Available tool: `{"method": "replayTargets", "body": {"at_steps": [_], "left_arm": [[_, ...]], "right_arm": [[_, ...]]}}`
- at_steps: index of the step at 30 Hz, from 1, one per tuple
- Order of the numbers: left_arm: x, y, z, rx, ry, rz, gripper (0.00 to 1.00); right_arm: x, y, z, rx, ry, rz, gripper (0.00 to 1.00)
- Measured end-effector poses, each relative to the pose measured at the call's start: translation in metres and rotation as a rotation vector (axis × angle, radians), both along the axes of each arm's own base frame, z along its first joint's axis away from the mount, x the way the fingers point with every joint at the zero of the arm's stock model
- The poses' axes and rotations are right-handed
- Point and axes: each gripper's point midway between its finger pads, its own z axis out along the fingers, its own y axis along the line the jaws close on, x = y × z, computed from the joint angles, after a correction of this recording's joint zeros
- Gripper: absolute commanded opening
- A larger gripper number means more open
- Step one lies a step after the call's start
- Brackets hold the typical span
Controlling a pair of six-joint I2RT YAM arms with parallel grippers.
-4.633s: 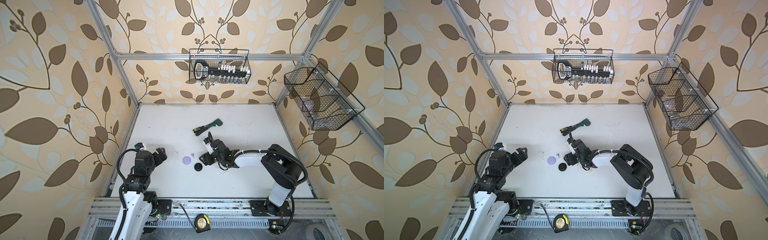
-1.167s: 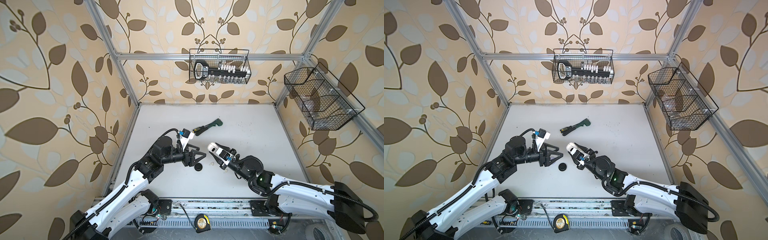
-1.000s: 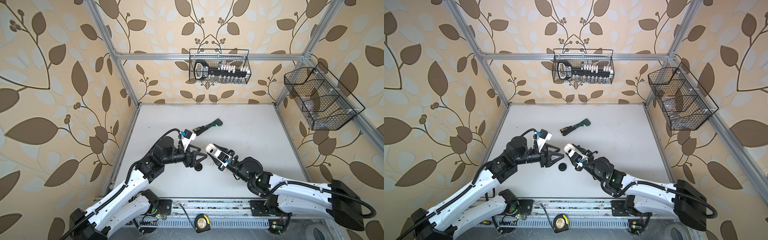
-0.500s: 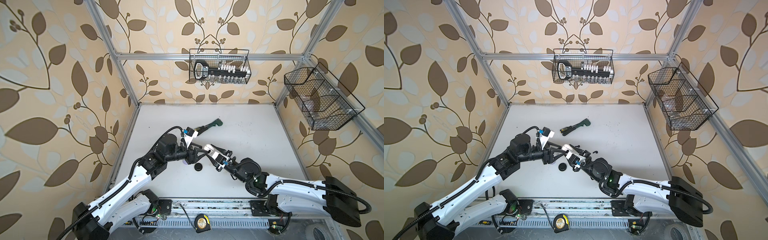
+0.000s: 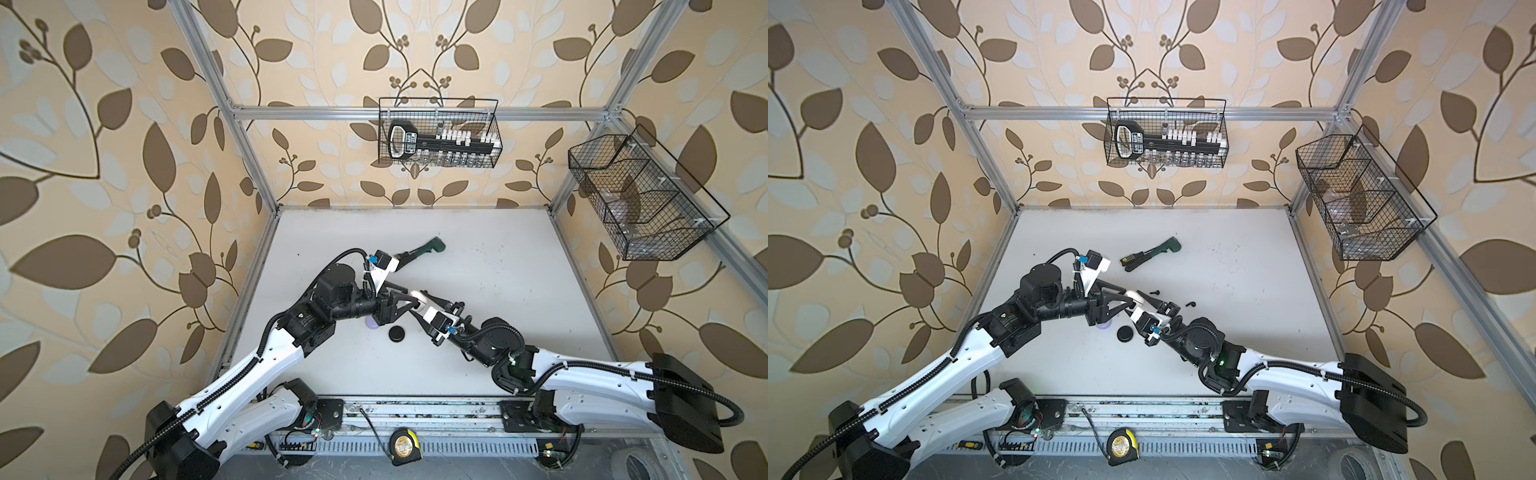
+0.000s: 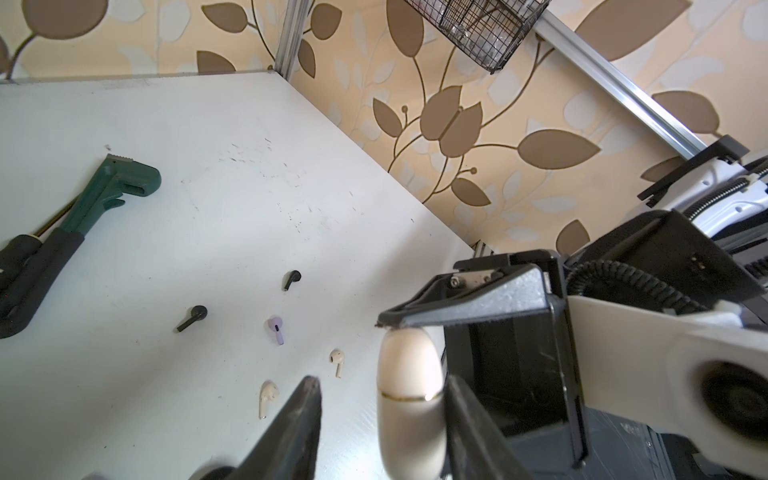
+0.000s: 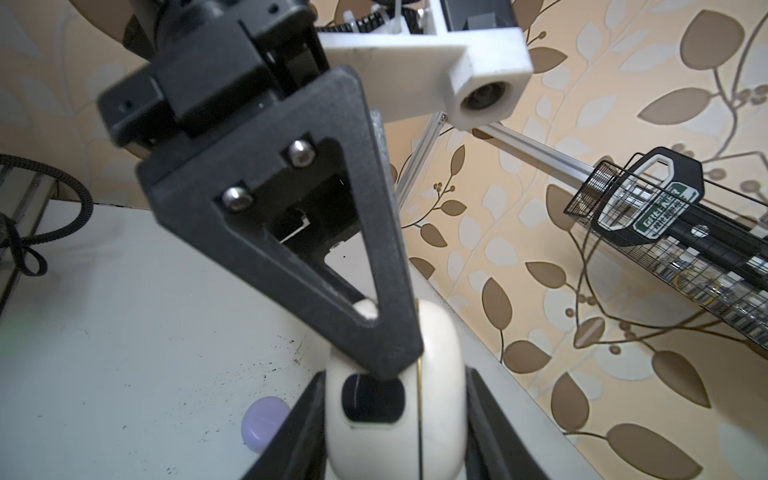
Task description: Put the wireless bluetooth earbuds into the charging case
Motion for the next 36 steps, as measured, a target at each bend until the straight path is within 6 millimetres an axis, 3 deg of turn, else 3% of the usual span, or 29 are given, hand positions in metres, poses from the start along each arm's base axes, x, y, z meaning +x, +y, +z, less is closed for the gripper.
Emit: {"method": "replayTargets", "body": {"at_steps": [22,29,34,36], "left_arm": [[-0.002,-0.008,-0.005,-0.003,0.016,-0.04,0.46],[-0.005,-0.012,-0.007,-0.006,0.026,-0.07,0.41],[-0.009,-0.014,-0.007,-0.007,0.028,-0.092,0.26],[-0.01,-0.015,-0.007,-0.007,0.024,-0.098,0.26]], "right_arm": [[0.005,-0.002,0.007,0.042,-0.018,-0.055,0.01],[0.006,-0.001,0.005,0.035,-0.021,-0.056,0.01],[0.006,0.001,0.004,0.021,-0.036,-0.052,0.01],[0.006,0.002,0.004,0.015,-0.041,-0.05,0.01]]}}
